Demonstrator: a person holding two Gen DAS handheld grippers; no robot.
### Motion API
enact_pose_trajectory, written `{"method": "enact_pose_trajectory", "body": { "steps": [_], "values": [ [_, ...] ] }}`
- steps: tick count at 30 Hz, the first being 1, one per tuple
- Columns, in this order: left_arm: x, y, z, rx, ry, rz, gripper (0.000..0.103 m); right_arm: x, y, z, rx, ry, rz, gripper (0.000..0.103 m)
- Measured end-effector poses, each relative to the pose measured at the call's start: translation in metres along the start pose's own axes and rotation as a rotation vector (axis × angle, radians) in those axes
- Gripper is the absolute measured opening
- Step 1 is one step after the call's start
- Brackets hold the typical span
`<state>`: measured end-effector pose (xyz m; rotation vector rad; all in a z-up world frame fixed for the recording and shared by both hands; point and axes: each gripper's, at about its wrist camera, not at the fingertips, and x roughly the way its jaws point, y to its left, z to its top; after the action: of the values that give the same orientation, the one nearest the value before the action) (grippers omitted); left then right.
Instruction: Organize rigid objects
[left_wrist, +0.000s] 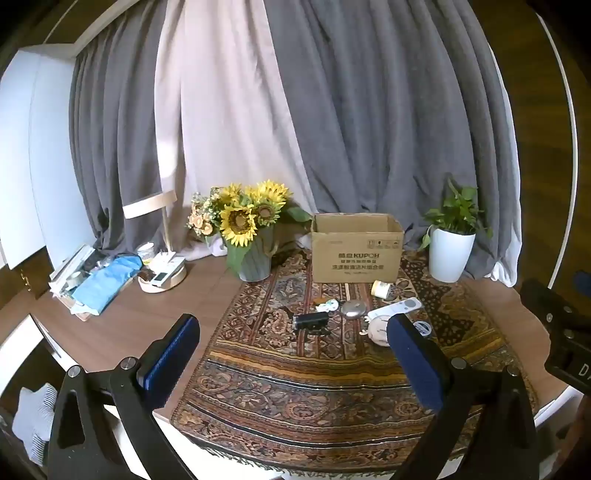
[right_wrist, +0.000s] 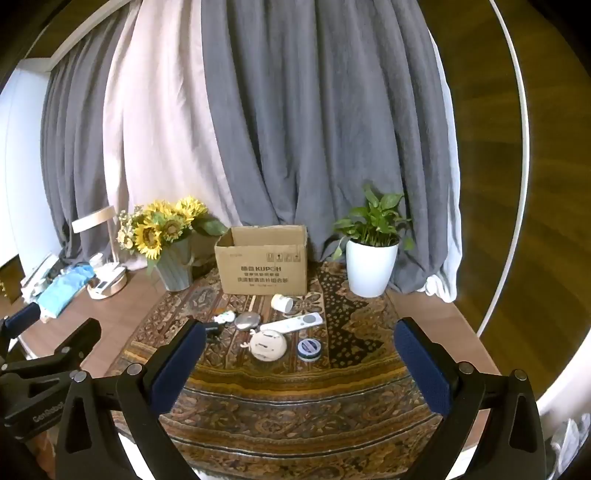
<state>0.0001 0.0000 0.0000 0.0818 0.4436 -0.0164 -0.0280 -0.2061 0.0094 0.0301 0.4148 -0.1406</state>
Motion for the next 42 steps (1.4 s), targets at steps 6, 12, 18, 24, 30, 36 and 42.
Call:
{"method": "enact_pose_trajectory", "body": {
  "steps": [6, 12, 18, 24, 30, 36, 42],
  "values": [
    [0.003, 0.0, -0.002, -0.004, -0.015, 0.022, 0.103, 0.0, 0.0, 0.0, 0.003, 0.006, 0.001, 0.103],
    [-0.004, -0.01, 0.002, -0.001, -0.03, 0.028, 0.103, 0.0, 0.0, 0.0, 0.006, 0.009, 0.003, 0.103],
    [-0.007, 0.0, 0.003, -0.019, -0.039, 0.012, 0.103, -0.001, -0.001, 0.001, 0.012, 0.006, 0.005, 0.103],
    [-0.009, 0.0, 0.008, -0.018, -0.04, 0.009, 0.103, 0.0, -0.002, -0.001, 0.013, 0.007, 0.009, 0.103],
    [-0.007, 0.0, 0.012, -0.013, -0.048, 0.0, 0.103, 0.0, 0.0, 0.001, 0.017, 0.004, 0.008, 0.103],
    [-0.006, 0.0, 0.012, -0.01, -0.056, -0.001, 0.103, -0.003, 0.001, 0.002, 0.021, 0.002, 0.01, 0.103],
    [-0.008, -0.002, 0.009, -0.01, -0.06, -0.008, 0.103, -0.002, 0.0, 0.002, 0.024, 0.002, 0.01, 0.103]
  ]
}}
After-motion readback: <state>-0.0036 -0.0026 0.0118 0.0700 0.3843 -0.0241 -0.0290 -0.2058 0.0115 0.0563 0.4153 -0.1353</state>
